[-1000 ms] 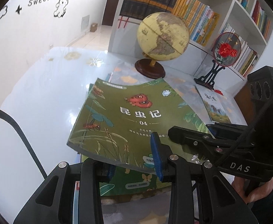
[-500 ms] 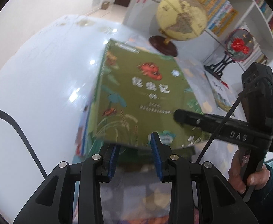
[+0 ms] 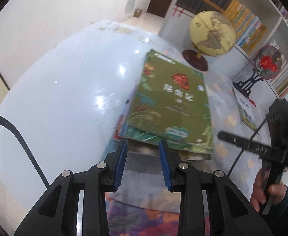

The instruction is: Organize books

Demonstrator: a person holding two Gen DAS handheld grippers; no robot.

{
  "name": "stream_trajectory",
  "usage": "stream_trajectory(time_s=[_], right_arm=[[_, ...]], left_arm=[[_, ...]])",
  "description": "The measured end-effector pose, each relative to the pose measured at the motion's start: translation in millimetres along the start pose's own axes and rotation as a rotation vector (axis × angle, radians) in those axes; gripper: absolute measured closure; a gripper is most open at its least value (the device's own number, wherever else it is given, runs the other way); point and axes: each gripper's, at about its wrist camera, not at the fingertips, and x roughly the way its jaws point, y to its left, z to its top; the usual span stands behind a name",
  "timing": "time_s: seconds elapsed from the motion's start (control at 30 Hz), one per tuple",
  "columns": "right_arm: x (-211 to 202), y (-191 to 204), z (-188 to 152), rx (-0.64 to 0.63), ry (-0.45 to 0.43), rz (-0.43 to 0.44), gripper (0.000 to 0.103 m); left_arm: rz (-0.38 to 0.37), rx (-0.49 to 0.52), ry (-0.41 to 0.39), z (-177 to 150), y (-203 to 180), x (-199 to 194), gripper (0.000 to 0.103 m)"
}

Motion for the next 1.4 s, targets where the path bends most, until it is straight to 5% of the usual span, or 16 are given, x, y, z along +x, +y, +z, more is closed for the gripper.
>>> stream_trajectory(time_s=[0.27, 0.43, 0.53, 0.57, 0.63, 0.77, 1.0, 1.4], right_arm=[[-74, -75, -44, 0.110, -0.061, -0.091, 0.072], [-143, -109, -51, 0.168, -0.170, -0.168, 0.072], [-196, -119, -48, 0.175, -0.266, -0.279, 0.060], [-215, -121, -46, 0.178, -0.306, -0.324, 0.048], [-254, -125, -46, 0.200, -0.390, -0.423, 0.045], [-309, -133, -44, 0.239, -0.489, -0.485, 0.044], [-350, -158, -49, 0.251, -0.512, -0.537, 0.035], [-319, -207, -40, 0.196, -0.401, -0.509, 0.034]], left_arm=[[-0.121, 0.151, -0.002, 1, -100, 9, 0.074], [-0.207, 0.306, -0.044, 15, -198, 4, 0.072], [-0.249, 0.372, -0.074, 22, -254, -3, 0.072], [-0.266, 0.382, -0.076, 23, -267, -4, 0.072], [-0.311, 0.407, -0.084, 24, -301, -8, 0.072], [-0.345, 0.450, -0.087, 18, -356, -11, 0.072], [-0.367, 0.498, -0.093, 5, -409, -9, 0.071], [-0.261, 0.404, -0.020, 6, -415, 40, 0.071]])
